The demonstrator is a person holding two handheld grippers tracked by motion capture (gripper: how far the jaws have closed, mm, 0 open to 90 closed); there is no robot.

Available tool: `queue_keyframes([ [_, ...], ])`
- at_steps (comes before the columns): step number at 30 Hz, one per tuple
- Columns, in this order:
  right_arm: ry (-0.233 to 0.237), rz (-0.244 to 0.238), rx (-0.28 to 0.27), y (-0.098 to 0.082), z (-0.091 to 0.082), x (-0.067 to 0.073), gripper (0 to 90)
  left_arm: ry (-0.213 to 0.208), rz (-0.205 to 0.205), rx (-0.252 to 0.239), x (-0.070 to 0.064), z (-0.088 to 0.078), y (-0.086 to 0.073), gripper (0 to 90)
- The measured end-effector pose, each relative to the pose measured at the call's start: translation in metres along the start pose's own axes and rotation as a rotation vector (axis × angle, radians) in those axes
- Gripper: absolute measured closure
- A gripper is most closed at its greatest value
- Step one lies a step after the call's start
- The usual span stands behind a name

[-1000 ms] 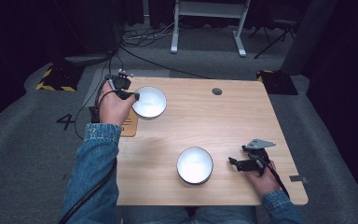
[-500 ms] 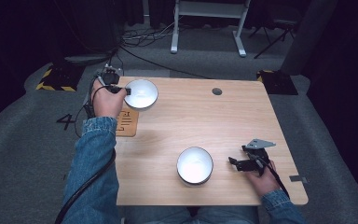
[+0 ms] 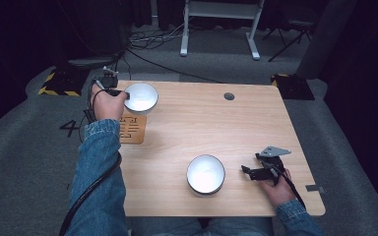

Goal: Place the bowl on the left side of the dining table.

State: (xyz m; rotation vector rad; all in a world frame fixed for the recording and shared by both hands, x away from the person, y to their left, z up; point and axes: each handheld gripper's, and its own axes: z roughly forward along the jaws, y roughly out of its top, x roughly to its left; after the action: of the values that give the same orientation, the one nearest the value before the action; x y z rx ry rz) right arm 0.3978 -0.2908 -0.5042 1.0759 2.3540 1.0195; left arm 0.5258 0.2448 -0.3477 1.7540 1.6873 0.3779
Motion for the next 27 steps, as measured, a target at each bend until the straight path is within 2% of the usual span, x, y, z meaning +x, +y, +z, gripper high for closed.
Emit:
queue_keyframes([
  [3, 0.000, 0.001, 0.000, 0.000, 0.000, 0.000, 15.5, 0.016, -0.035, -0.007, 0.011, 0.003, -0.003, 81.6],
  [4, 0.001, 0.001, 0.000, 0.000, 0.000, 0.000, 15.5, 0.022, -0.047, 0.003, 0.019, 0.005, -0.005, 81.6],
  [5, 0.001, 0.001, 0.000, 0.000, 0.000, 0.000, 15.5, 0.022, -0.047, 0.003, 0.019, 0.005, -0.005, 81.5],
  [6, 0.005, 0.027, -0.008, 0.001, 0.001, 0.002, 15.5, 0.016, -0.073, 0.004, 0.022, 0.007, -0.007, 81.5],
  [8, 0.005, 0.026, -0.008, 0.001, 0.001, 0.002, 15.5, 0.035, -0.076, 0.019, 0.028, 0.009, -0.008, 81.5],
  [14, 0.004, 0.017, -0.009, 0.000, 0.001, 0.001, 15.5, 0.046, -0.126, 0.034, 0.038, 0.019, -0.013, 81.5],
  [15, 0.005, 0.023, -0.009, 0.001, 0.001, 0.002, 15.5, 0.054, -0.123, 0.038, 0.040, 0.020, -0.015, 81.5],
  [17, 0.004, 0.019, -0.009, 0.000, 0.001, 0.001, 15.5, 0.037, -0.156, 0.036, 0.043, 0.024, -0.019, 81.4],
  [18, 0.004, 0.021, -0.009, 0.001, 0.001, 0.002, 15.5, 0.044, -0.154, 0.037, 0.046, 0.026, -0.021, 81.4],
  [19, 0.004, 0.015, -0.007, 0.000, 0.001, 0.001, 15.5, 0.036, -0.169, 0.039, 0.047, 0.027, -0.022, 81.5],
  [21, 0.003, 0.011, -0.006, 0.000, 0.001, 0.001, 15.5, 0.046, -0.176, 0.030, 0.050, 0.030, -0.026, 81.5],
  [27, 0.002, 0.007, -0.006, 0.000, 0.001, 0.001, 15.5, 0.063, -0.198, 0.058, 0.059, 0.036, -0.035, 81.4],
])
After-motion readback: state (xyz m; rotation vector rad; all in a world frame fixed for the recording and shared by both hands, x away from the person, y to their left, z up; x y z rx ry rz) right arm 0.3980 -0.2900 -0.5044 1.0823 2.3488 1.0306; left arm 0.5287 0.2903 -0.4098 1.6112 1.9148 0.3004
